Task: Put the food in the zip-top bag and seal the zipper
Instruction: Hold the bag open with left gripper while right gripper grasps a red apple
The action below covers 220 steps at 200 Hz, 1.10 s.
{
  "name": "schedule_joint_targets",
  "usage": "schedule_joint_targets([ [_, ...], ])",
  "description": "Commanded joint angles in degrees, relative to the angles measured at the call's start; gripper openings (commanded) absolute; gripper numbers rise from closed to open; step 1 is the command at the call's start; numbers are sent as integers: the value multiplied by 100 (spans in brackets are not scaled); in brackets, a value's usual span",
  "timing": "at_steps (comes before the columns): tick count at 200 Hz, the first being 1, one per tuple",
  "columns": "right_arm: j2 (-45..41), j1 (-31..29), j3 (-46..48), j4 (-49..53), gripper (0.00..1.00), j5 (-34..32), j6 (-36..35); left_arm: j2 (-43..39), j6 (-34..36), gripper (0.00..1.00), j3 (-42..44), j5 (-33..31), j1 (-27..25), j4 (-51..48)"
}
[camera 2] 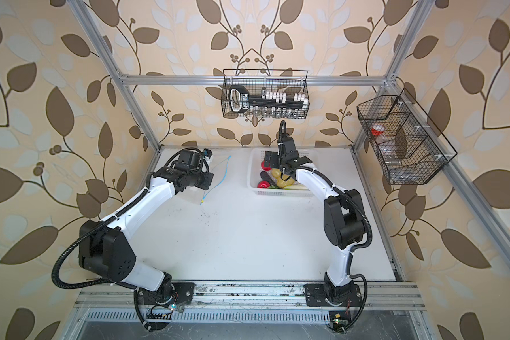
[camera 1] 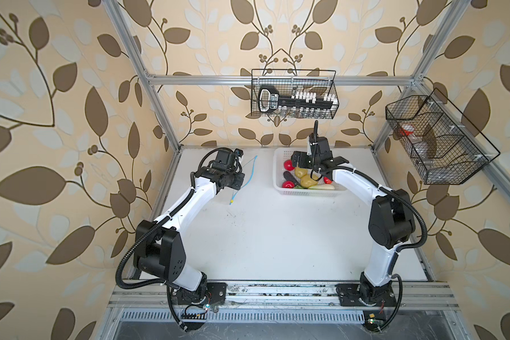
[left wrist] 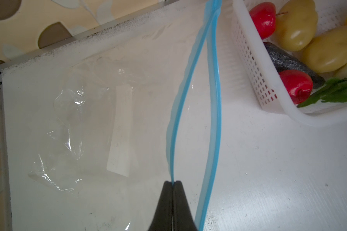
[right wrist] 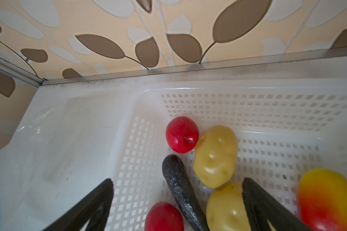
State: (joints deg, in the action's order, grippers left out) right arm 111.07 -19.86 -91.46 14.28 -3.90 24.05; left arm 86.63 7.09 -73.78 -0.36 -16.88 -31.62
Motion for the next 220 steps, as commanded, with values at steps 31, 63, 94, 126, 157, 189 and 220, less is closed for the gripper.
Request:
schedule_joint_targets([
  [31, 943, -71, -847, 6, 100, 262, 515, -171, -169, 0, 185, 137, 26, 110],
  [63, 1279, -79, -1023, -81, 100, 219, 712, -36, -257, 0, 127, 235, 124, 37],
  [94, 1691, -62, -1399, 144, 100, 116, 884, 54, -320, 0, 144, 259, 124, 20],
  [126, 1957, -134, -1540, 110, 100, 214, 1027, 115, -331, 0, 153, 186, 124, 24],
  [157, 2125, -133, -1621, 240, 100, 88, 1205, 118, -358, 0, 153, 156, 133, 5],
  [189, 2330, -71, -1802, 526, 99, -29, 1264, 117, -347, 0, 235, 150, 141, 85],
  [220, 2532, -38, -1911, 524, 98, 102, 1193, 108, -365, 0, 232, 143, 167, 73],
])
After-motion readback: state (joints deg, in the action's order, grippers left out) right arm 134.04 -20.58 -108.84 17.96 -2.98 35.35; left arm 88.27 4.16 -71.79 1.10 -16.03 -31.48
